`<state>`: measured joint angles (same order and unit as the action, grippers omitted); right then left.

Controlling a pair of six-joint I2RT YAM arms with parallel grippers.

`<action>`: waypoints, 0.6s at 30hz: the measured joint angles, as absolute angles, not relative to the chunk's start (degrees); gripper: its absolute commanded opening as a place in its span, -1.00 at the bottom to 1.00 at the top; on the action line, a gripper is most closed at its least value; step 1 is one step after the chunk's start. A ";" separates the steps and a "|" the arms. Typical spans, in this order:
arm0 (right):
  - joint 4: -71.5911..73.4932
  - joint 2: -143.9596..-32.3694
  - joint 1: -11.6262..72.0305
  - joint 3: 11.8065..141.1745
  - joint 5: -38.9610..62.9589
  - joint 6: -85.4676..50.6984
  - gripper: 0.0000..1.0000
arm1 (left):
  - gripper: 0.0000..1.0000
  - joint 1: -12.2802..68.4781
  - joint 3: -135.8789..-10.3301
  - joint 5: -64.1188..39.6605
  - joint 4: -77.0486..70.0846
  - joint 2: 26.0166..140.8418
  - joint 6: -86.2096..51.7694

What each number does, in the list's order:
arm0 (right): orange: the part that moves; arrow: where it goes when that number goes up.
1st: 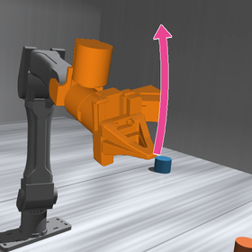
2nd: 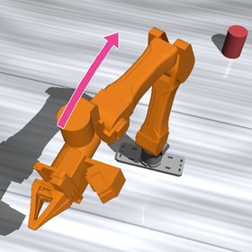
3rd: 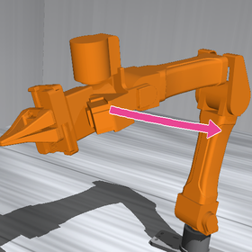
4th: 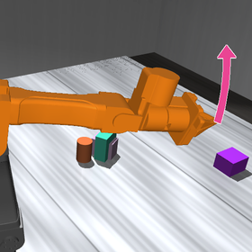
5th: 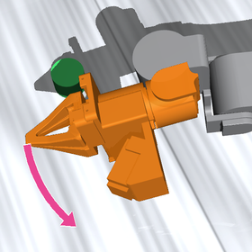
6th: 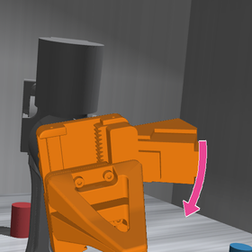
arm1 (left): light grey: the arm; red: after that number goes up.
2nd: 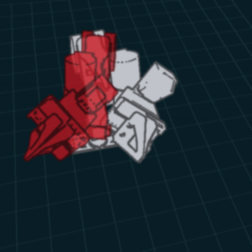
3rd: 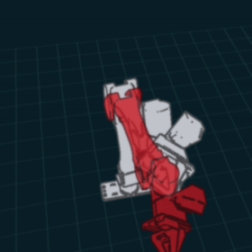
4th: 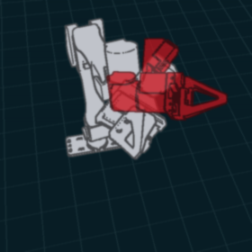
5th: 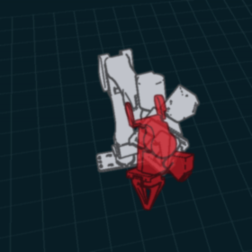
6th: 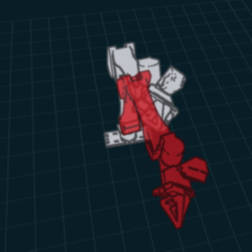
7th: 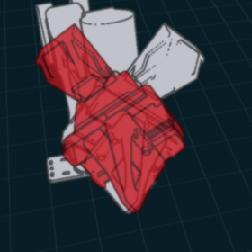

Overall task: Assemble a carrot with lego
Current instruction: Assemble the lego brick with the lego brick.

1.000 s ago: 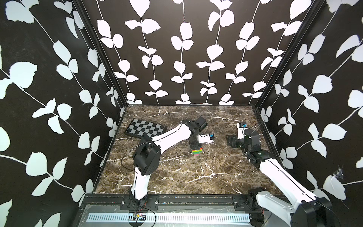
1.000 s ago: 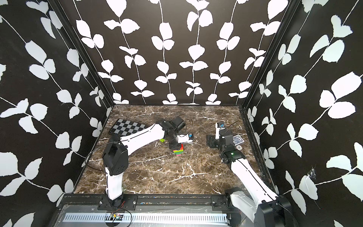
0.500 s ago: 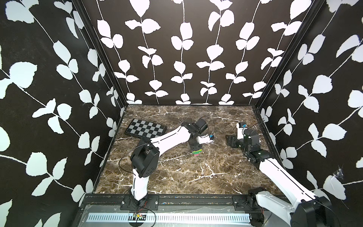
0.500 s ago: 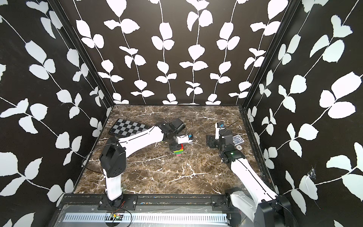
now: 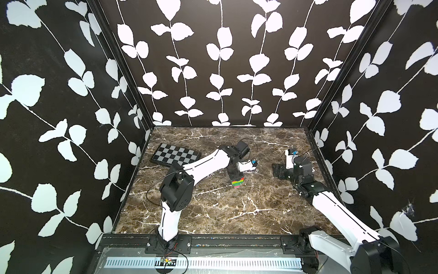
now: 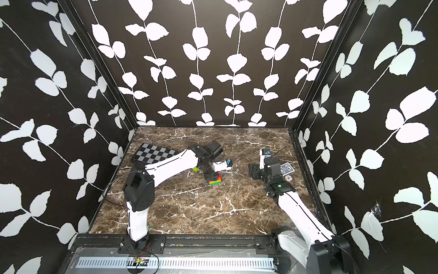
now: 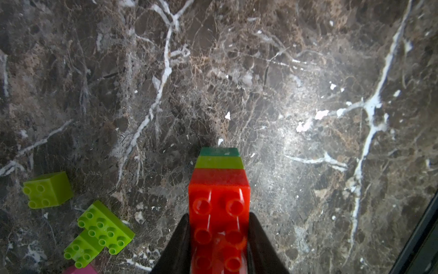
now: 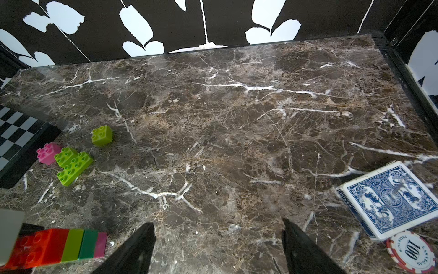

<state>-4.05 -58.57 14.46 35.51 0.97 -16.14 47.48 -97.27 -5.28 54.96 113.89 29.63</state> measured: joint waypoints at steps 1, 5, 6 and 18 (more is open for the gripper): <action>-4.08 -58.57 14.46 35.51 0.97 -16.14 0.68 | -0.94 47.40 -98.63 -5.28 55.99 114.59 30.79; -4.47 -58.41 14.46 35.51 0.97 -16.12 0.68 | -0.68 46.92 -102.76 -5.32 58.54 116.92 35.29; -4.73 -58.30 14.46 35.51 0.93 -16.12 0.68 | -0.63 46.81 -103.09 -5.32 58.92 117.12 36.18; -5.30 -57.39 14.46 35.51 1.04 -16.32 0.69 | -0.10 46.76 -103.20 -5.39 60.34 117.12 40.47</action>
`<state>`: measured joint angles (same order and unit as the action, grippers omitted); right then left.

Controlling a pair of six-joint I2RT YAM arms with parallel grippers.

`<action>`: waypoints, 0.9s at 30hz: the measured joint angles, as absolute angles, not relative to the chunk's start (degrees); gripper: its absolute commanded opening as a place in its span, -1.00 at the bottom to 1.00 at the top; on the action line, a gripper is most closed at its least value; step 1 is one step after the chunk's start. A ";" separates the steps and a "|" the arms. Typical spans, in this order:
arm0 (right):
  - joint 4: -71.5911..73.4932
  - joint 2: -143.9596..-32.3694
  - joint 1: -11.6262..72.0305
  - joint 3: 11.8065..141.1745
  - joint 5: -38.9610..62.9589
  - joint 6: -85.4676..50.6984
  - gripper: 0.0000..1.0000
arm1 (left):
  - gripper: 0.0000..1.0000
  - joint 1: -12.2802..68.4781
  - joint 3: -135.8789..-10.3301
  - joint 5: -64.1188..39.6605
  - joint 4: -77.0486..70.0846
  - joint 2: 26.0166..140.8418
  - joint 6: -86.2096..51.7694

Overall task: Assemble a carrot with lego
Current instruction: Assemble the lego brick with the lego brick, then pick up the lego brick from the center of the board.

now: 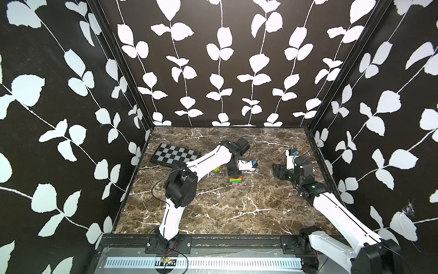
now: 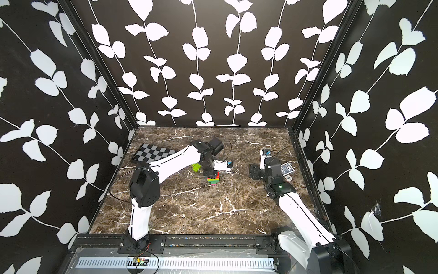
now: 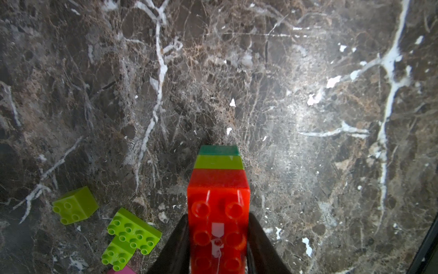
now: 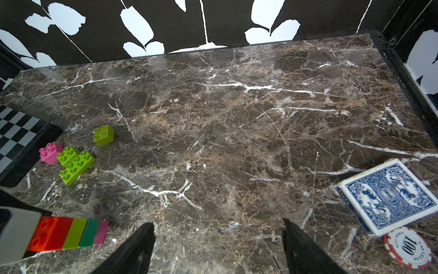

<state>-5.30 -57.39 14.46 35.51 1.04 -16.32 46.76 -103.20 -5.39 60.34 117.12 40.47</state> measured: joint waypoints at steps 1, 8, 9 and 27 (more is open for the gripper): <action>-5.32 -57.39 14.46 35.51 1.08 -16.32 0.69 | -0.04 46.76 -103.18 -5.48 60.47 117.12 40.58; -5.50 -57.39 14.46 35.51 3.09 -16.36 0.71 | 0.41 46.26 -101.73 -8.25 59.31 114.93 40.25; -5.52 -57.39 14.46 35.51 3.68 -16.36 0.68 | 0.43 46.15 -101.38 -8.99 59.02 114.08 40.10; 0.62 -58.30 27.09 35.51 15.03 -9.72 0.65 | 0.55 29.08 -101.19 -12.51 42.50 118.37 37.34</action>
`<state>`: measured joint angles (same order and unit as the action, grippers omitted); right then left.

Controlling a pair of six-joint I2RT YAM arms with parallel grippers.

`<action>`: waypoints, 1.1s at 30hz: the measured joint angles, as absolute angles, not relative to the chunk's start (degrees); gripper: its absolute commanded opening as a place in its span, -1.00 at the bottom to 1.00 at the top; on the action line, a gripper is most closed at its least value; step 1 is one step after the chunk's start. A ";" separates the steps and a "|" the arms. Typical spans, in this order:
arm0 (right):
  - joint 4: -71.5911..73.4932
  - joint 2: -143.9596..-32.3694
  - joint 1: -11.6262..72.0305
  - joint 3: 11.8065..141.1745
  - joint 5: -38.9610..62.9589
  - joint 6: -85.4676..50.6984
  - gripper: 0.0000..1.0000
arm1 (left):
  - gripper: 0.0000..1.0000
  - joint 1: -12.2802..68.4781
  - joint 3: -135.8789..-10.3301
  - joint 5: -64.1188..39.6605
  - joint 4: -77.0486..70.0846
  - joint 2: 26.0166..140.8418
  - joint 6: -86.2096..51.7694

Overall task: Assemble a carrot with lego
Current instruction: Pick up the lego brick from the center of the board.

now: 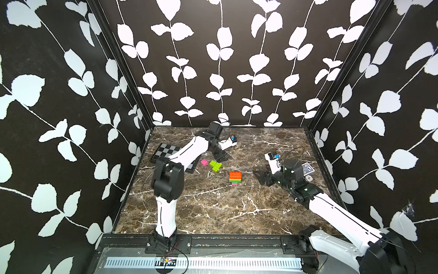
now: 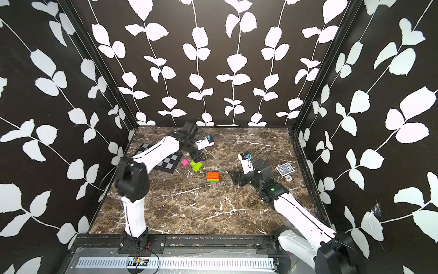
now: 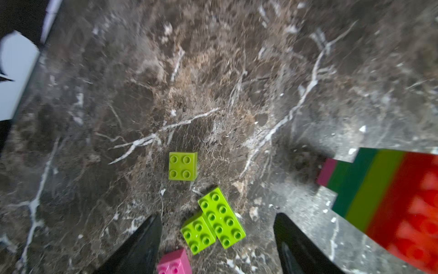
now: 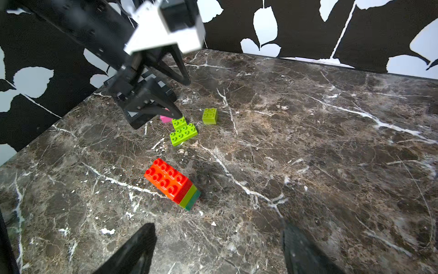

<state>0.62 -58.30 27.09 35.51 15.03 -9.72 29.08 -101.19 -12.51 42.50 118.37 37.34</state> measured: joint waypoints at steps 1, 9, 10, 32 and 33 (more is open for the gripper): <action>0.60 -58.37 27.11 35.51 15.00 -9.65 0.66 | 0.56 29.02 -103.37 -11.88 43.05 121.47 37.85; 0.58 -58.43 27.14 35.51 14.79 -9.50 0.66 | 0.55 28.12 -115.15 -9.34 48.05 134.39 41.58; 0.58 -58.46 27.14 35.51 14.79 -9.45 0.66 | 0.54 28.03 -116.07 -9.23 48.40 134.91 41.80; 0.54 -58.48 27.18 35.51 13.78 -9.85 0.66 | -0.12 26.89 -120.07 -11.92 52.05 138.34 43.09; 0.54 -58.48 27.18 35.51 13.78 -9.87 0.66 | -0.15 26.83 -120.07 -12.01 52.05 138.43 43.07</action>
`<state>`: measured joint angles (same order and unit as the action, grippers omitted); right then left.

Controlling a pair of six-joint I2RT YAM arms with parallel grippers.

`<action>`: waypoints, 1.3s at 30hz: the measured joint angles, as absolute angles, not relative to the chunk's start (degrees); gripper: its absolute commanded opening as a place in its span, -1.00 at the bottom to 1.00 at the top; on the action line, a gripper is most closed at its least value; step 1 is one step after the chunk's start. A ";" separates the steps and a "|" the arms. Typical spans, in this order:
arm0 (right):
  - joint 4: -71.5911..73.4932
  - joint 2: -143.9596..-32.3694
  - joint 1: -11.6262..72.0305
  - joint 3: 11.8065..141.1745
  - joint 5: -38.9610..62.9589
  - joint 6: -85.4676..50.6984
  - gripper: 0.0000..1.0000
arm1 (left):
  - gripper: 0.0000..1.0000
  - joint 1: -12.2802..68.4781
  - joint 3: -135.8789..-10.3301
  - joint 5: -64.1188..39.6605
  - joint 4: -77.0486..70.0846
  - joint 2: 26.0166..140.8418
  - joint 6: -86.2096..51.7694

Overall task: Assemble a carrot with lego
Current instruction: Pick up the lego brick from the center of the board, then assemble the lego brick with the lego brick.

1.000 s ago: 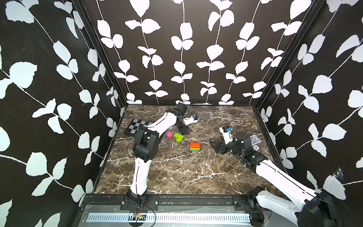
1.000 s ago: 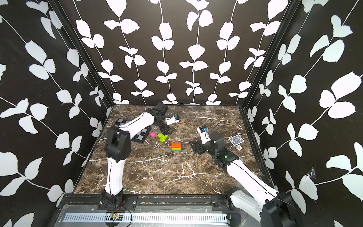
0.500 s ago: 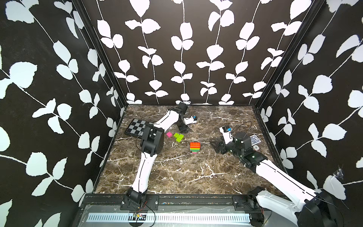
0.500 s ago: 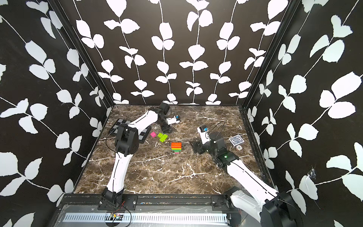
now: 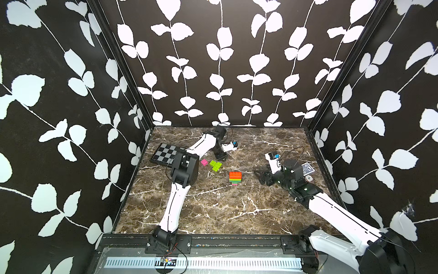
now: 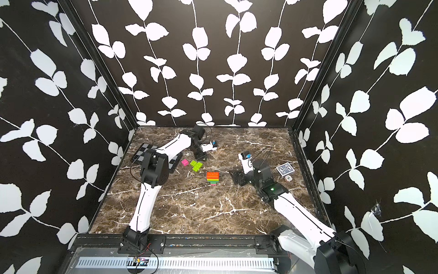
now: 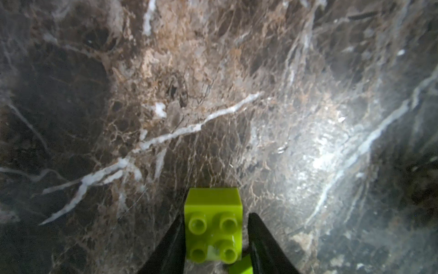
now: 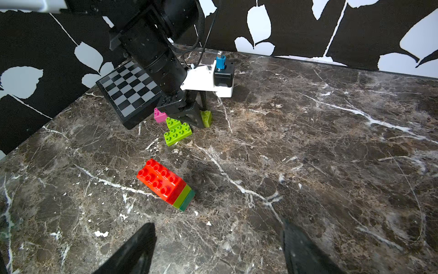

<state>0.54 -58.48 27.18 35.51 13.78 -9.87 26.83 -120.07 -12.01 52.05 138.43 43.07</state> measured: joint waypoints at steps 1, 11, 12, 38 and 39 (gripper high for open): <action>0.54 -58.46 27.18 35.51 13.76 -9.87 0.66 | -0.20 26.79 -120.09 -12.10 52.05 138.47 42.98; 0.40 -58.37 27.18 35.51 13.61 -9.85 0.69 | -0.68 26.52 -120.57 -15.64 51.99 137.58 42.22; 0.25 -58.26 27.18 35.51 13.50 -9.87 0.70 | -0.70 26.52 -119.42 -16.21 51.88 136.42 42.13; -2.07 -55.83 21.58 35.51 13.72 -8.10 0.73 | -0.71 36.34 -97.03 -24.99 57.08 107.37 58.08; -2.11 -55.81 21.58 35.51 13.72 -8.10 0.72 | -0.71 36.42 -97.03 -25.02 57.08 107.87 58.08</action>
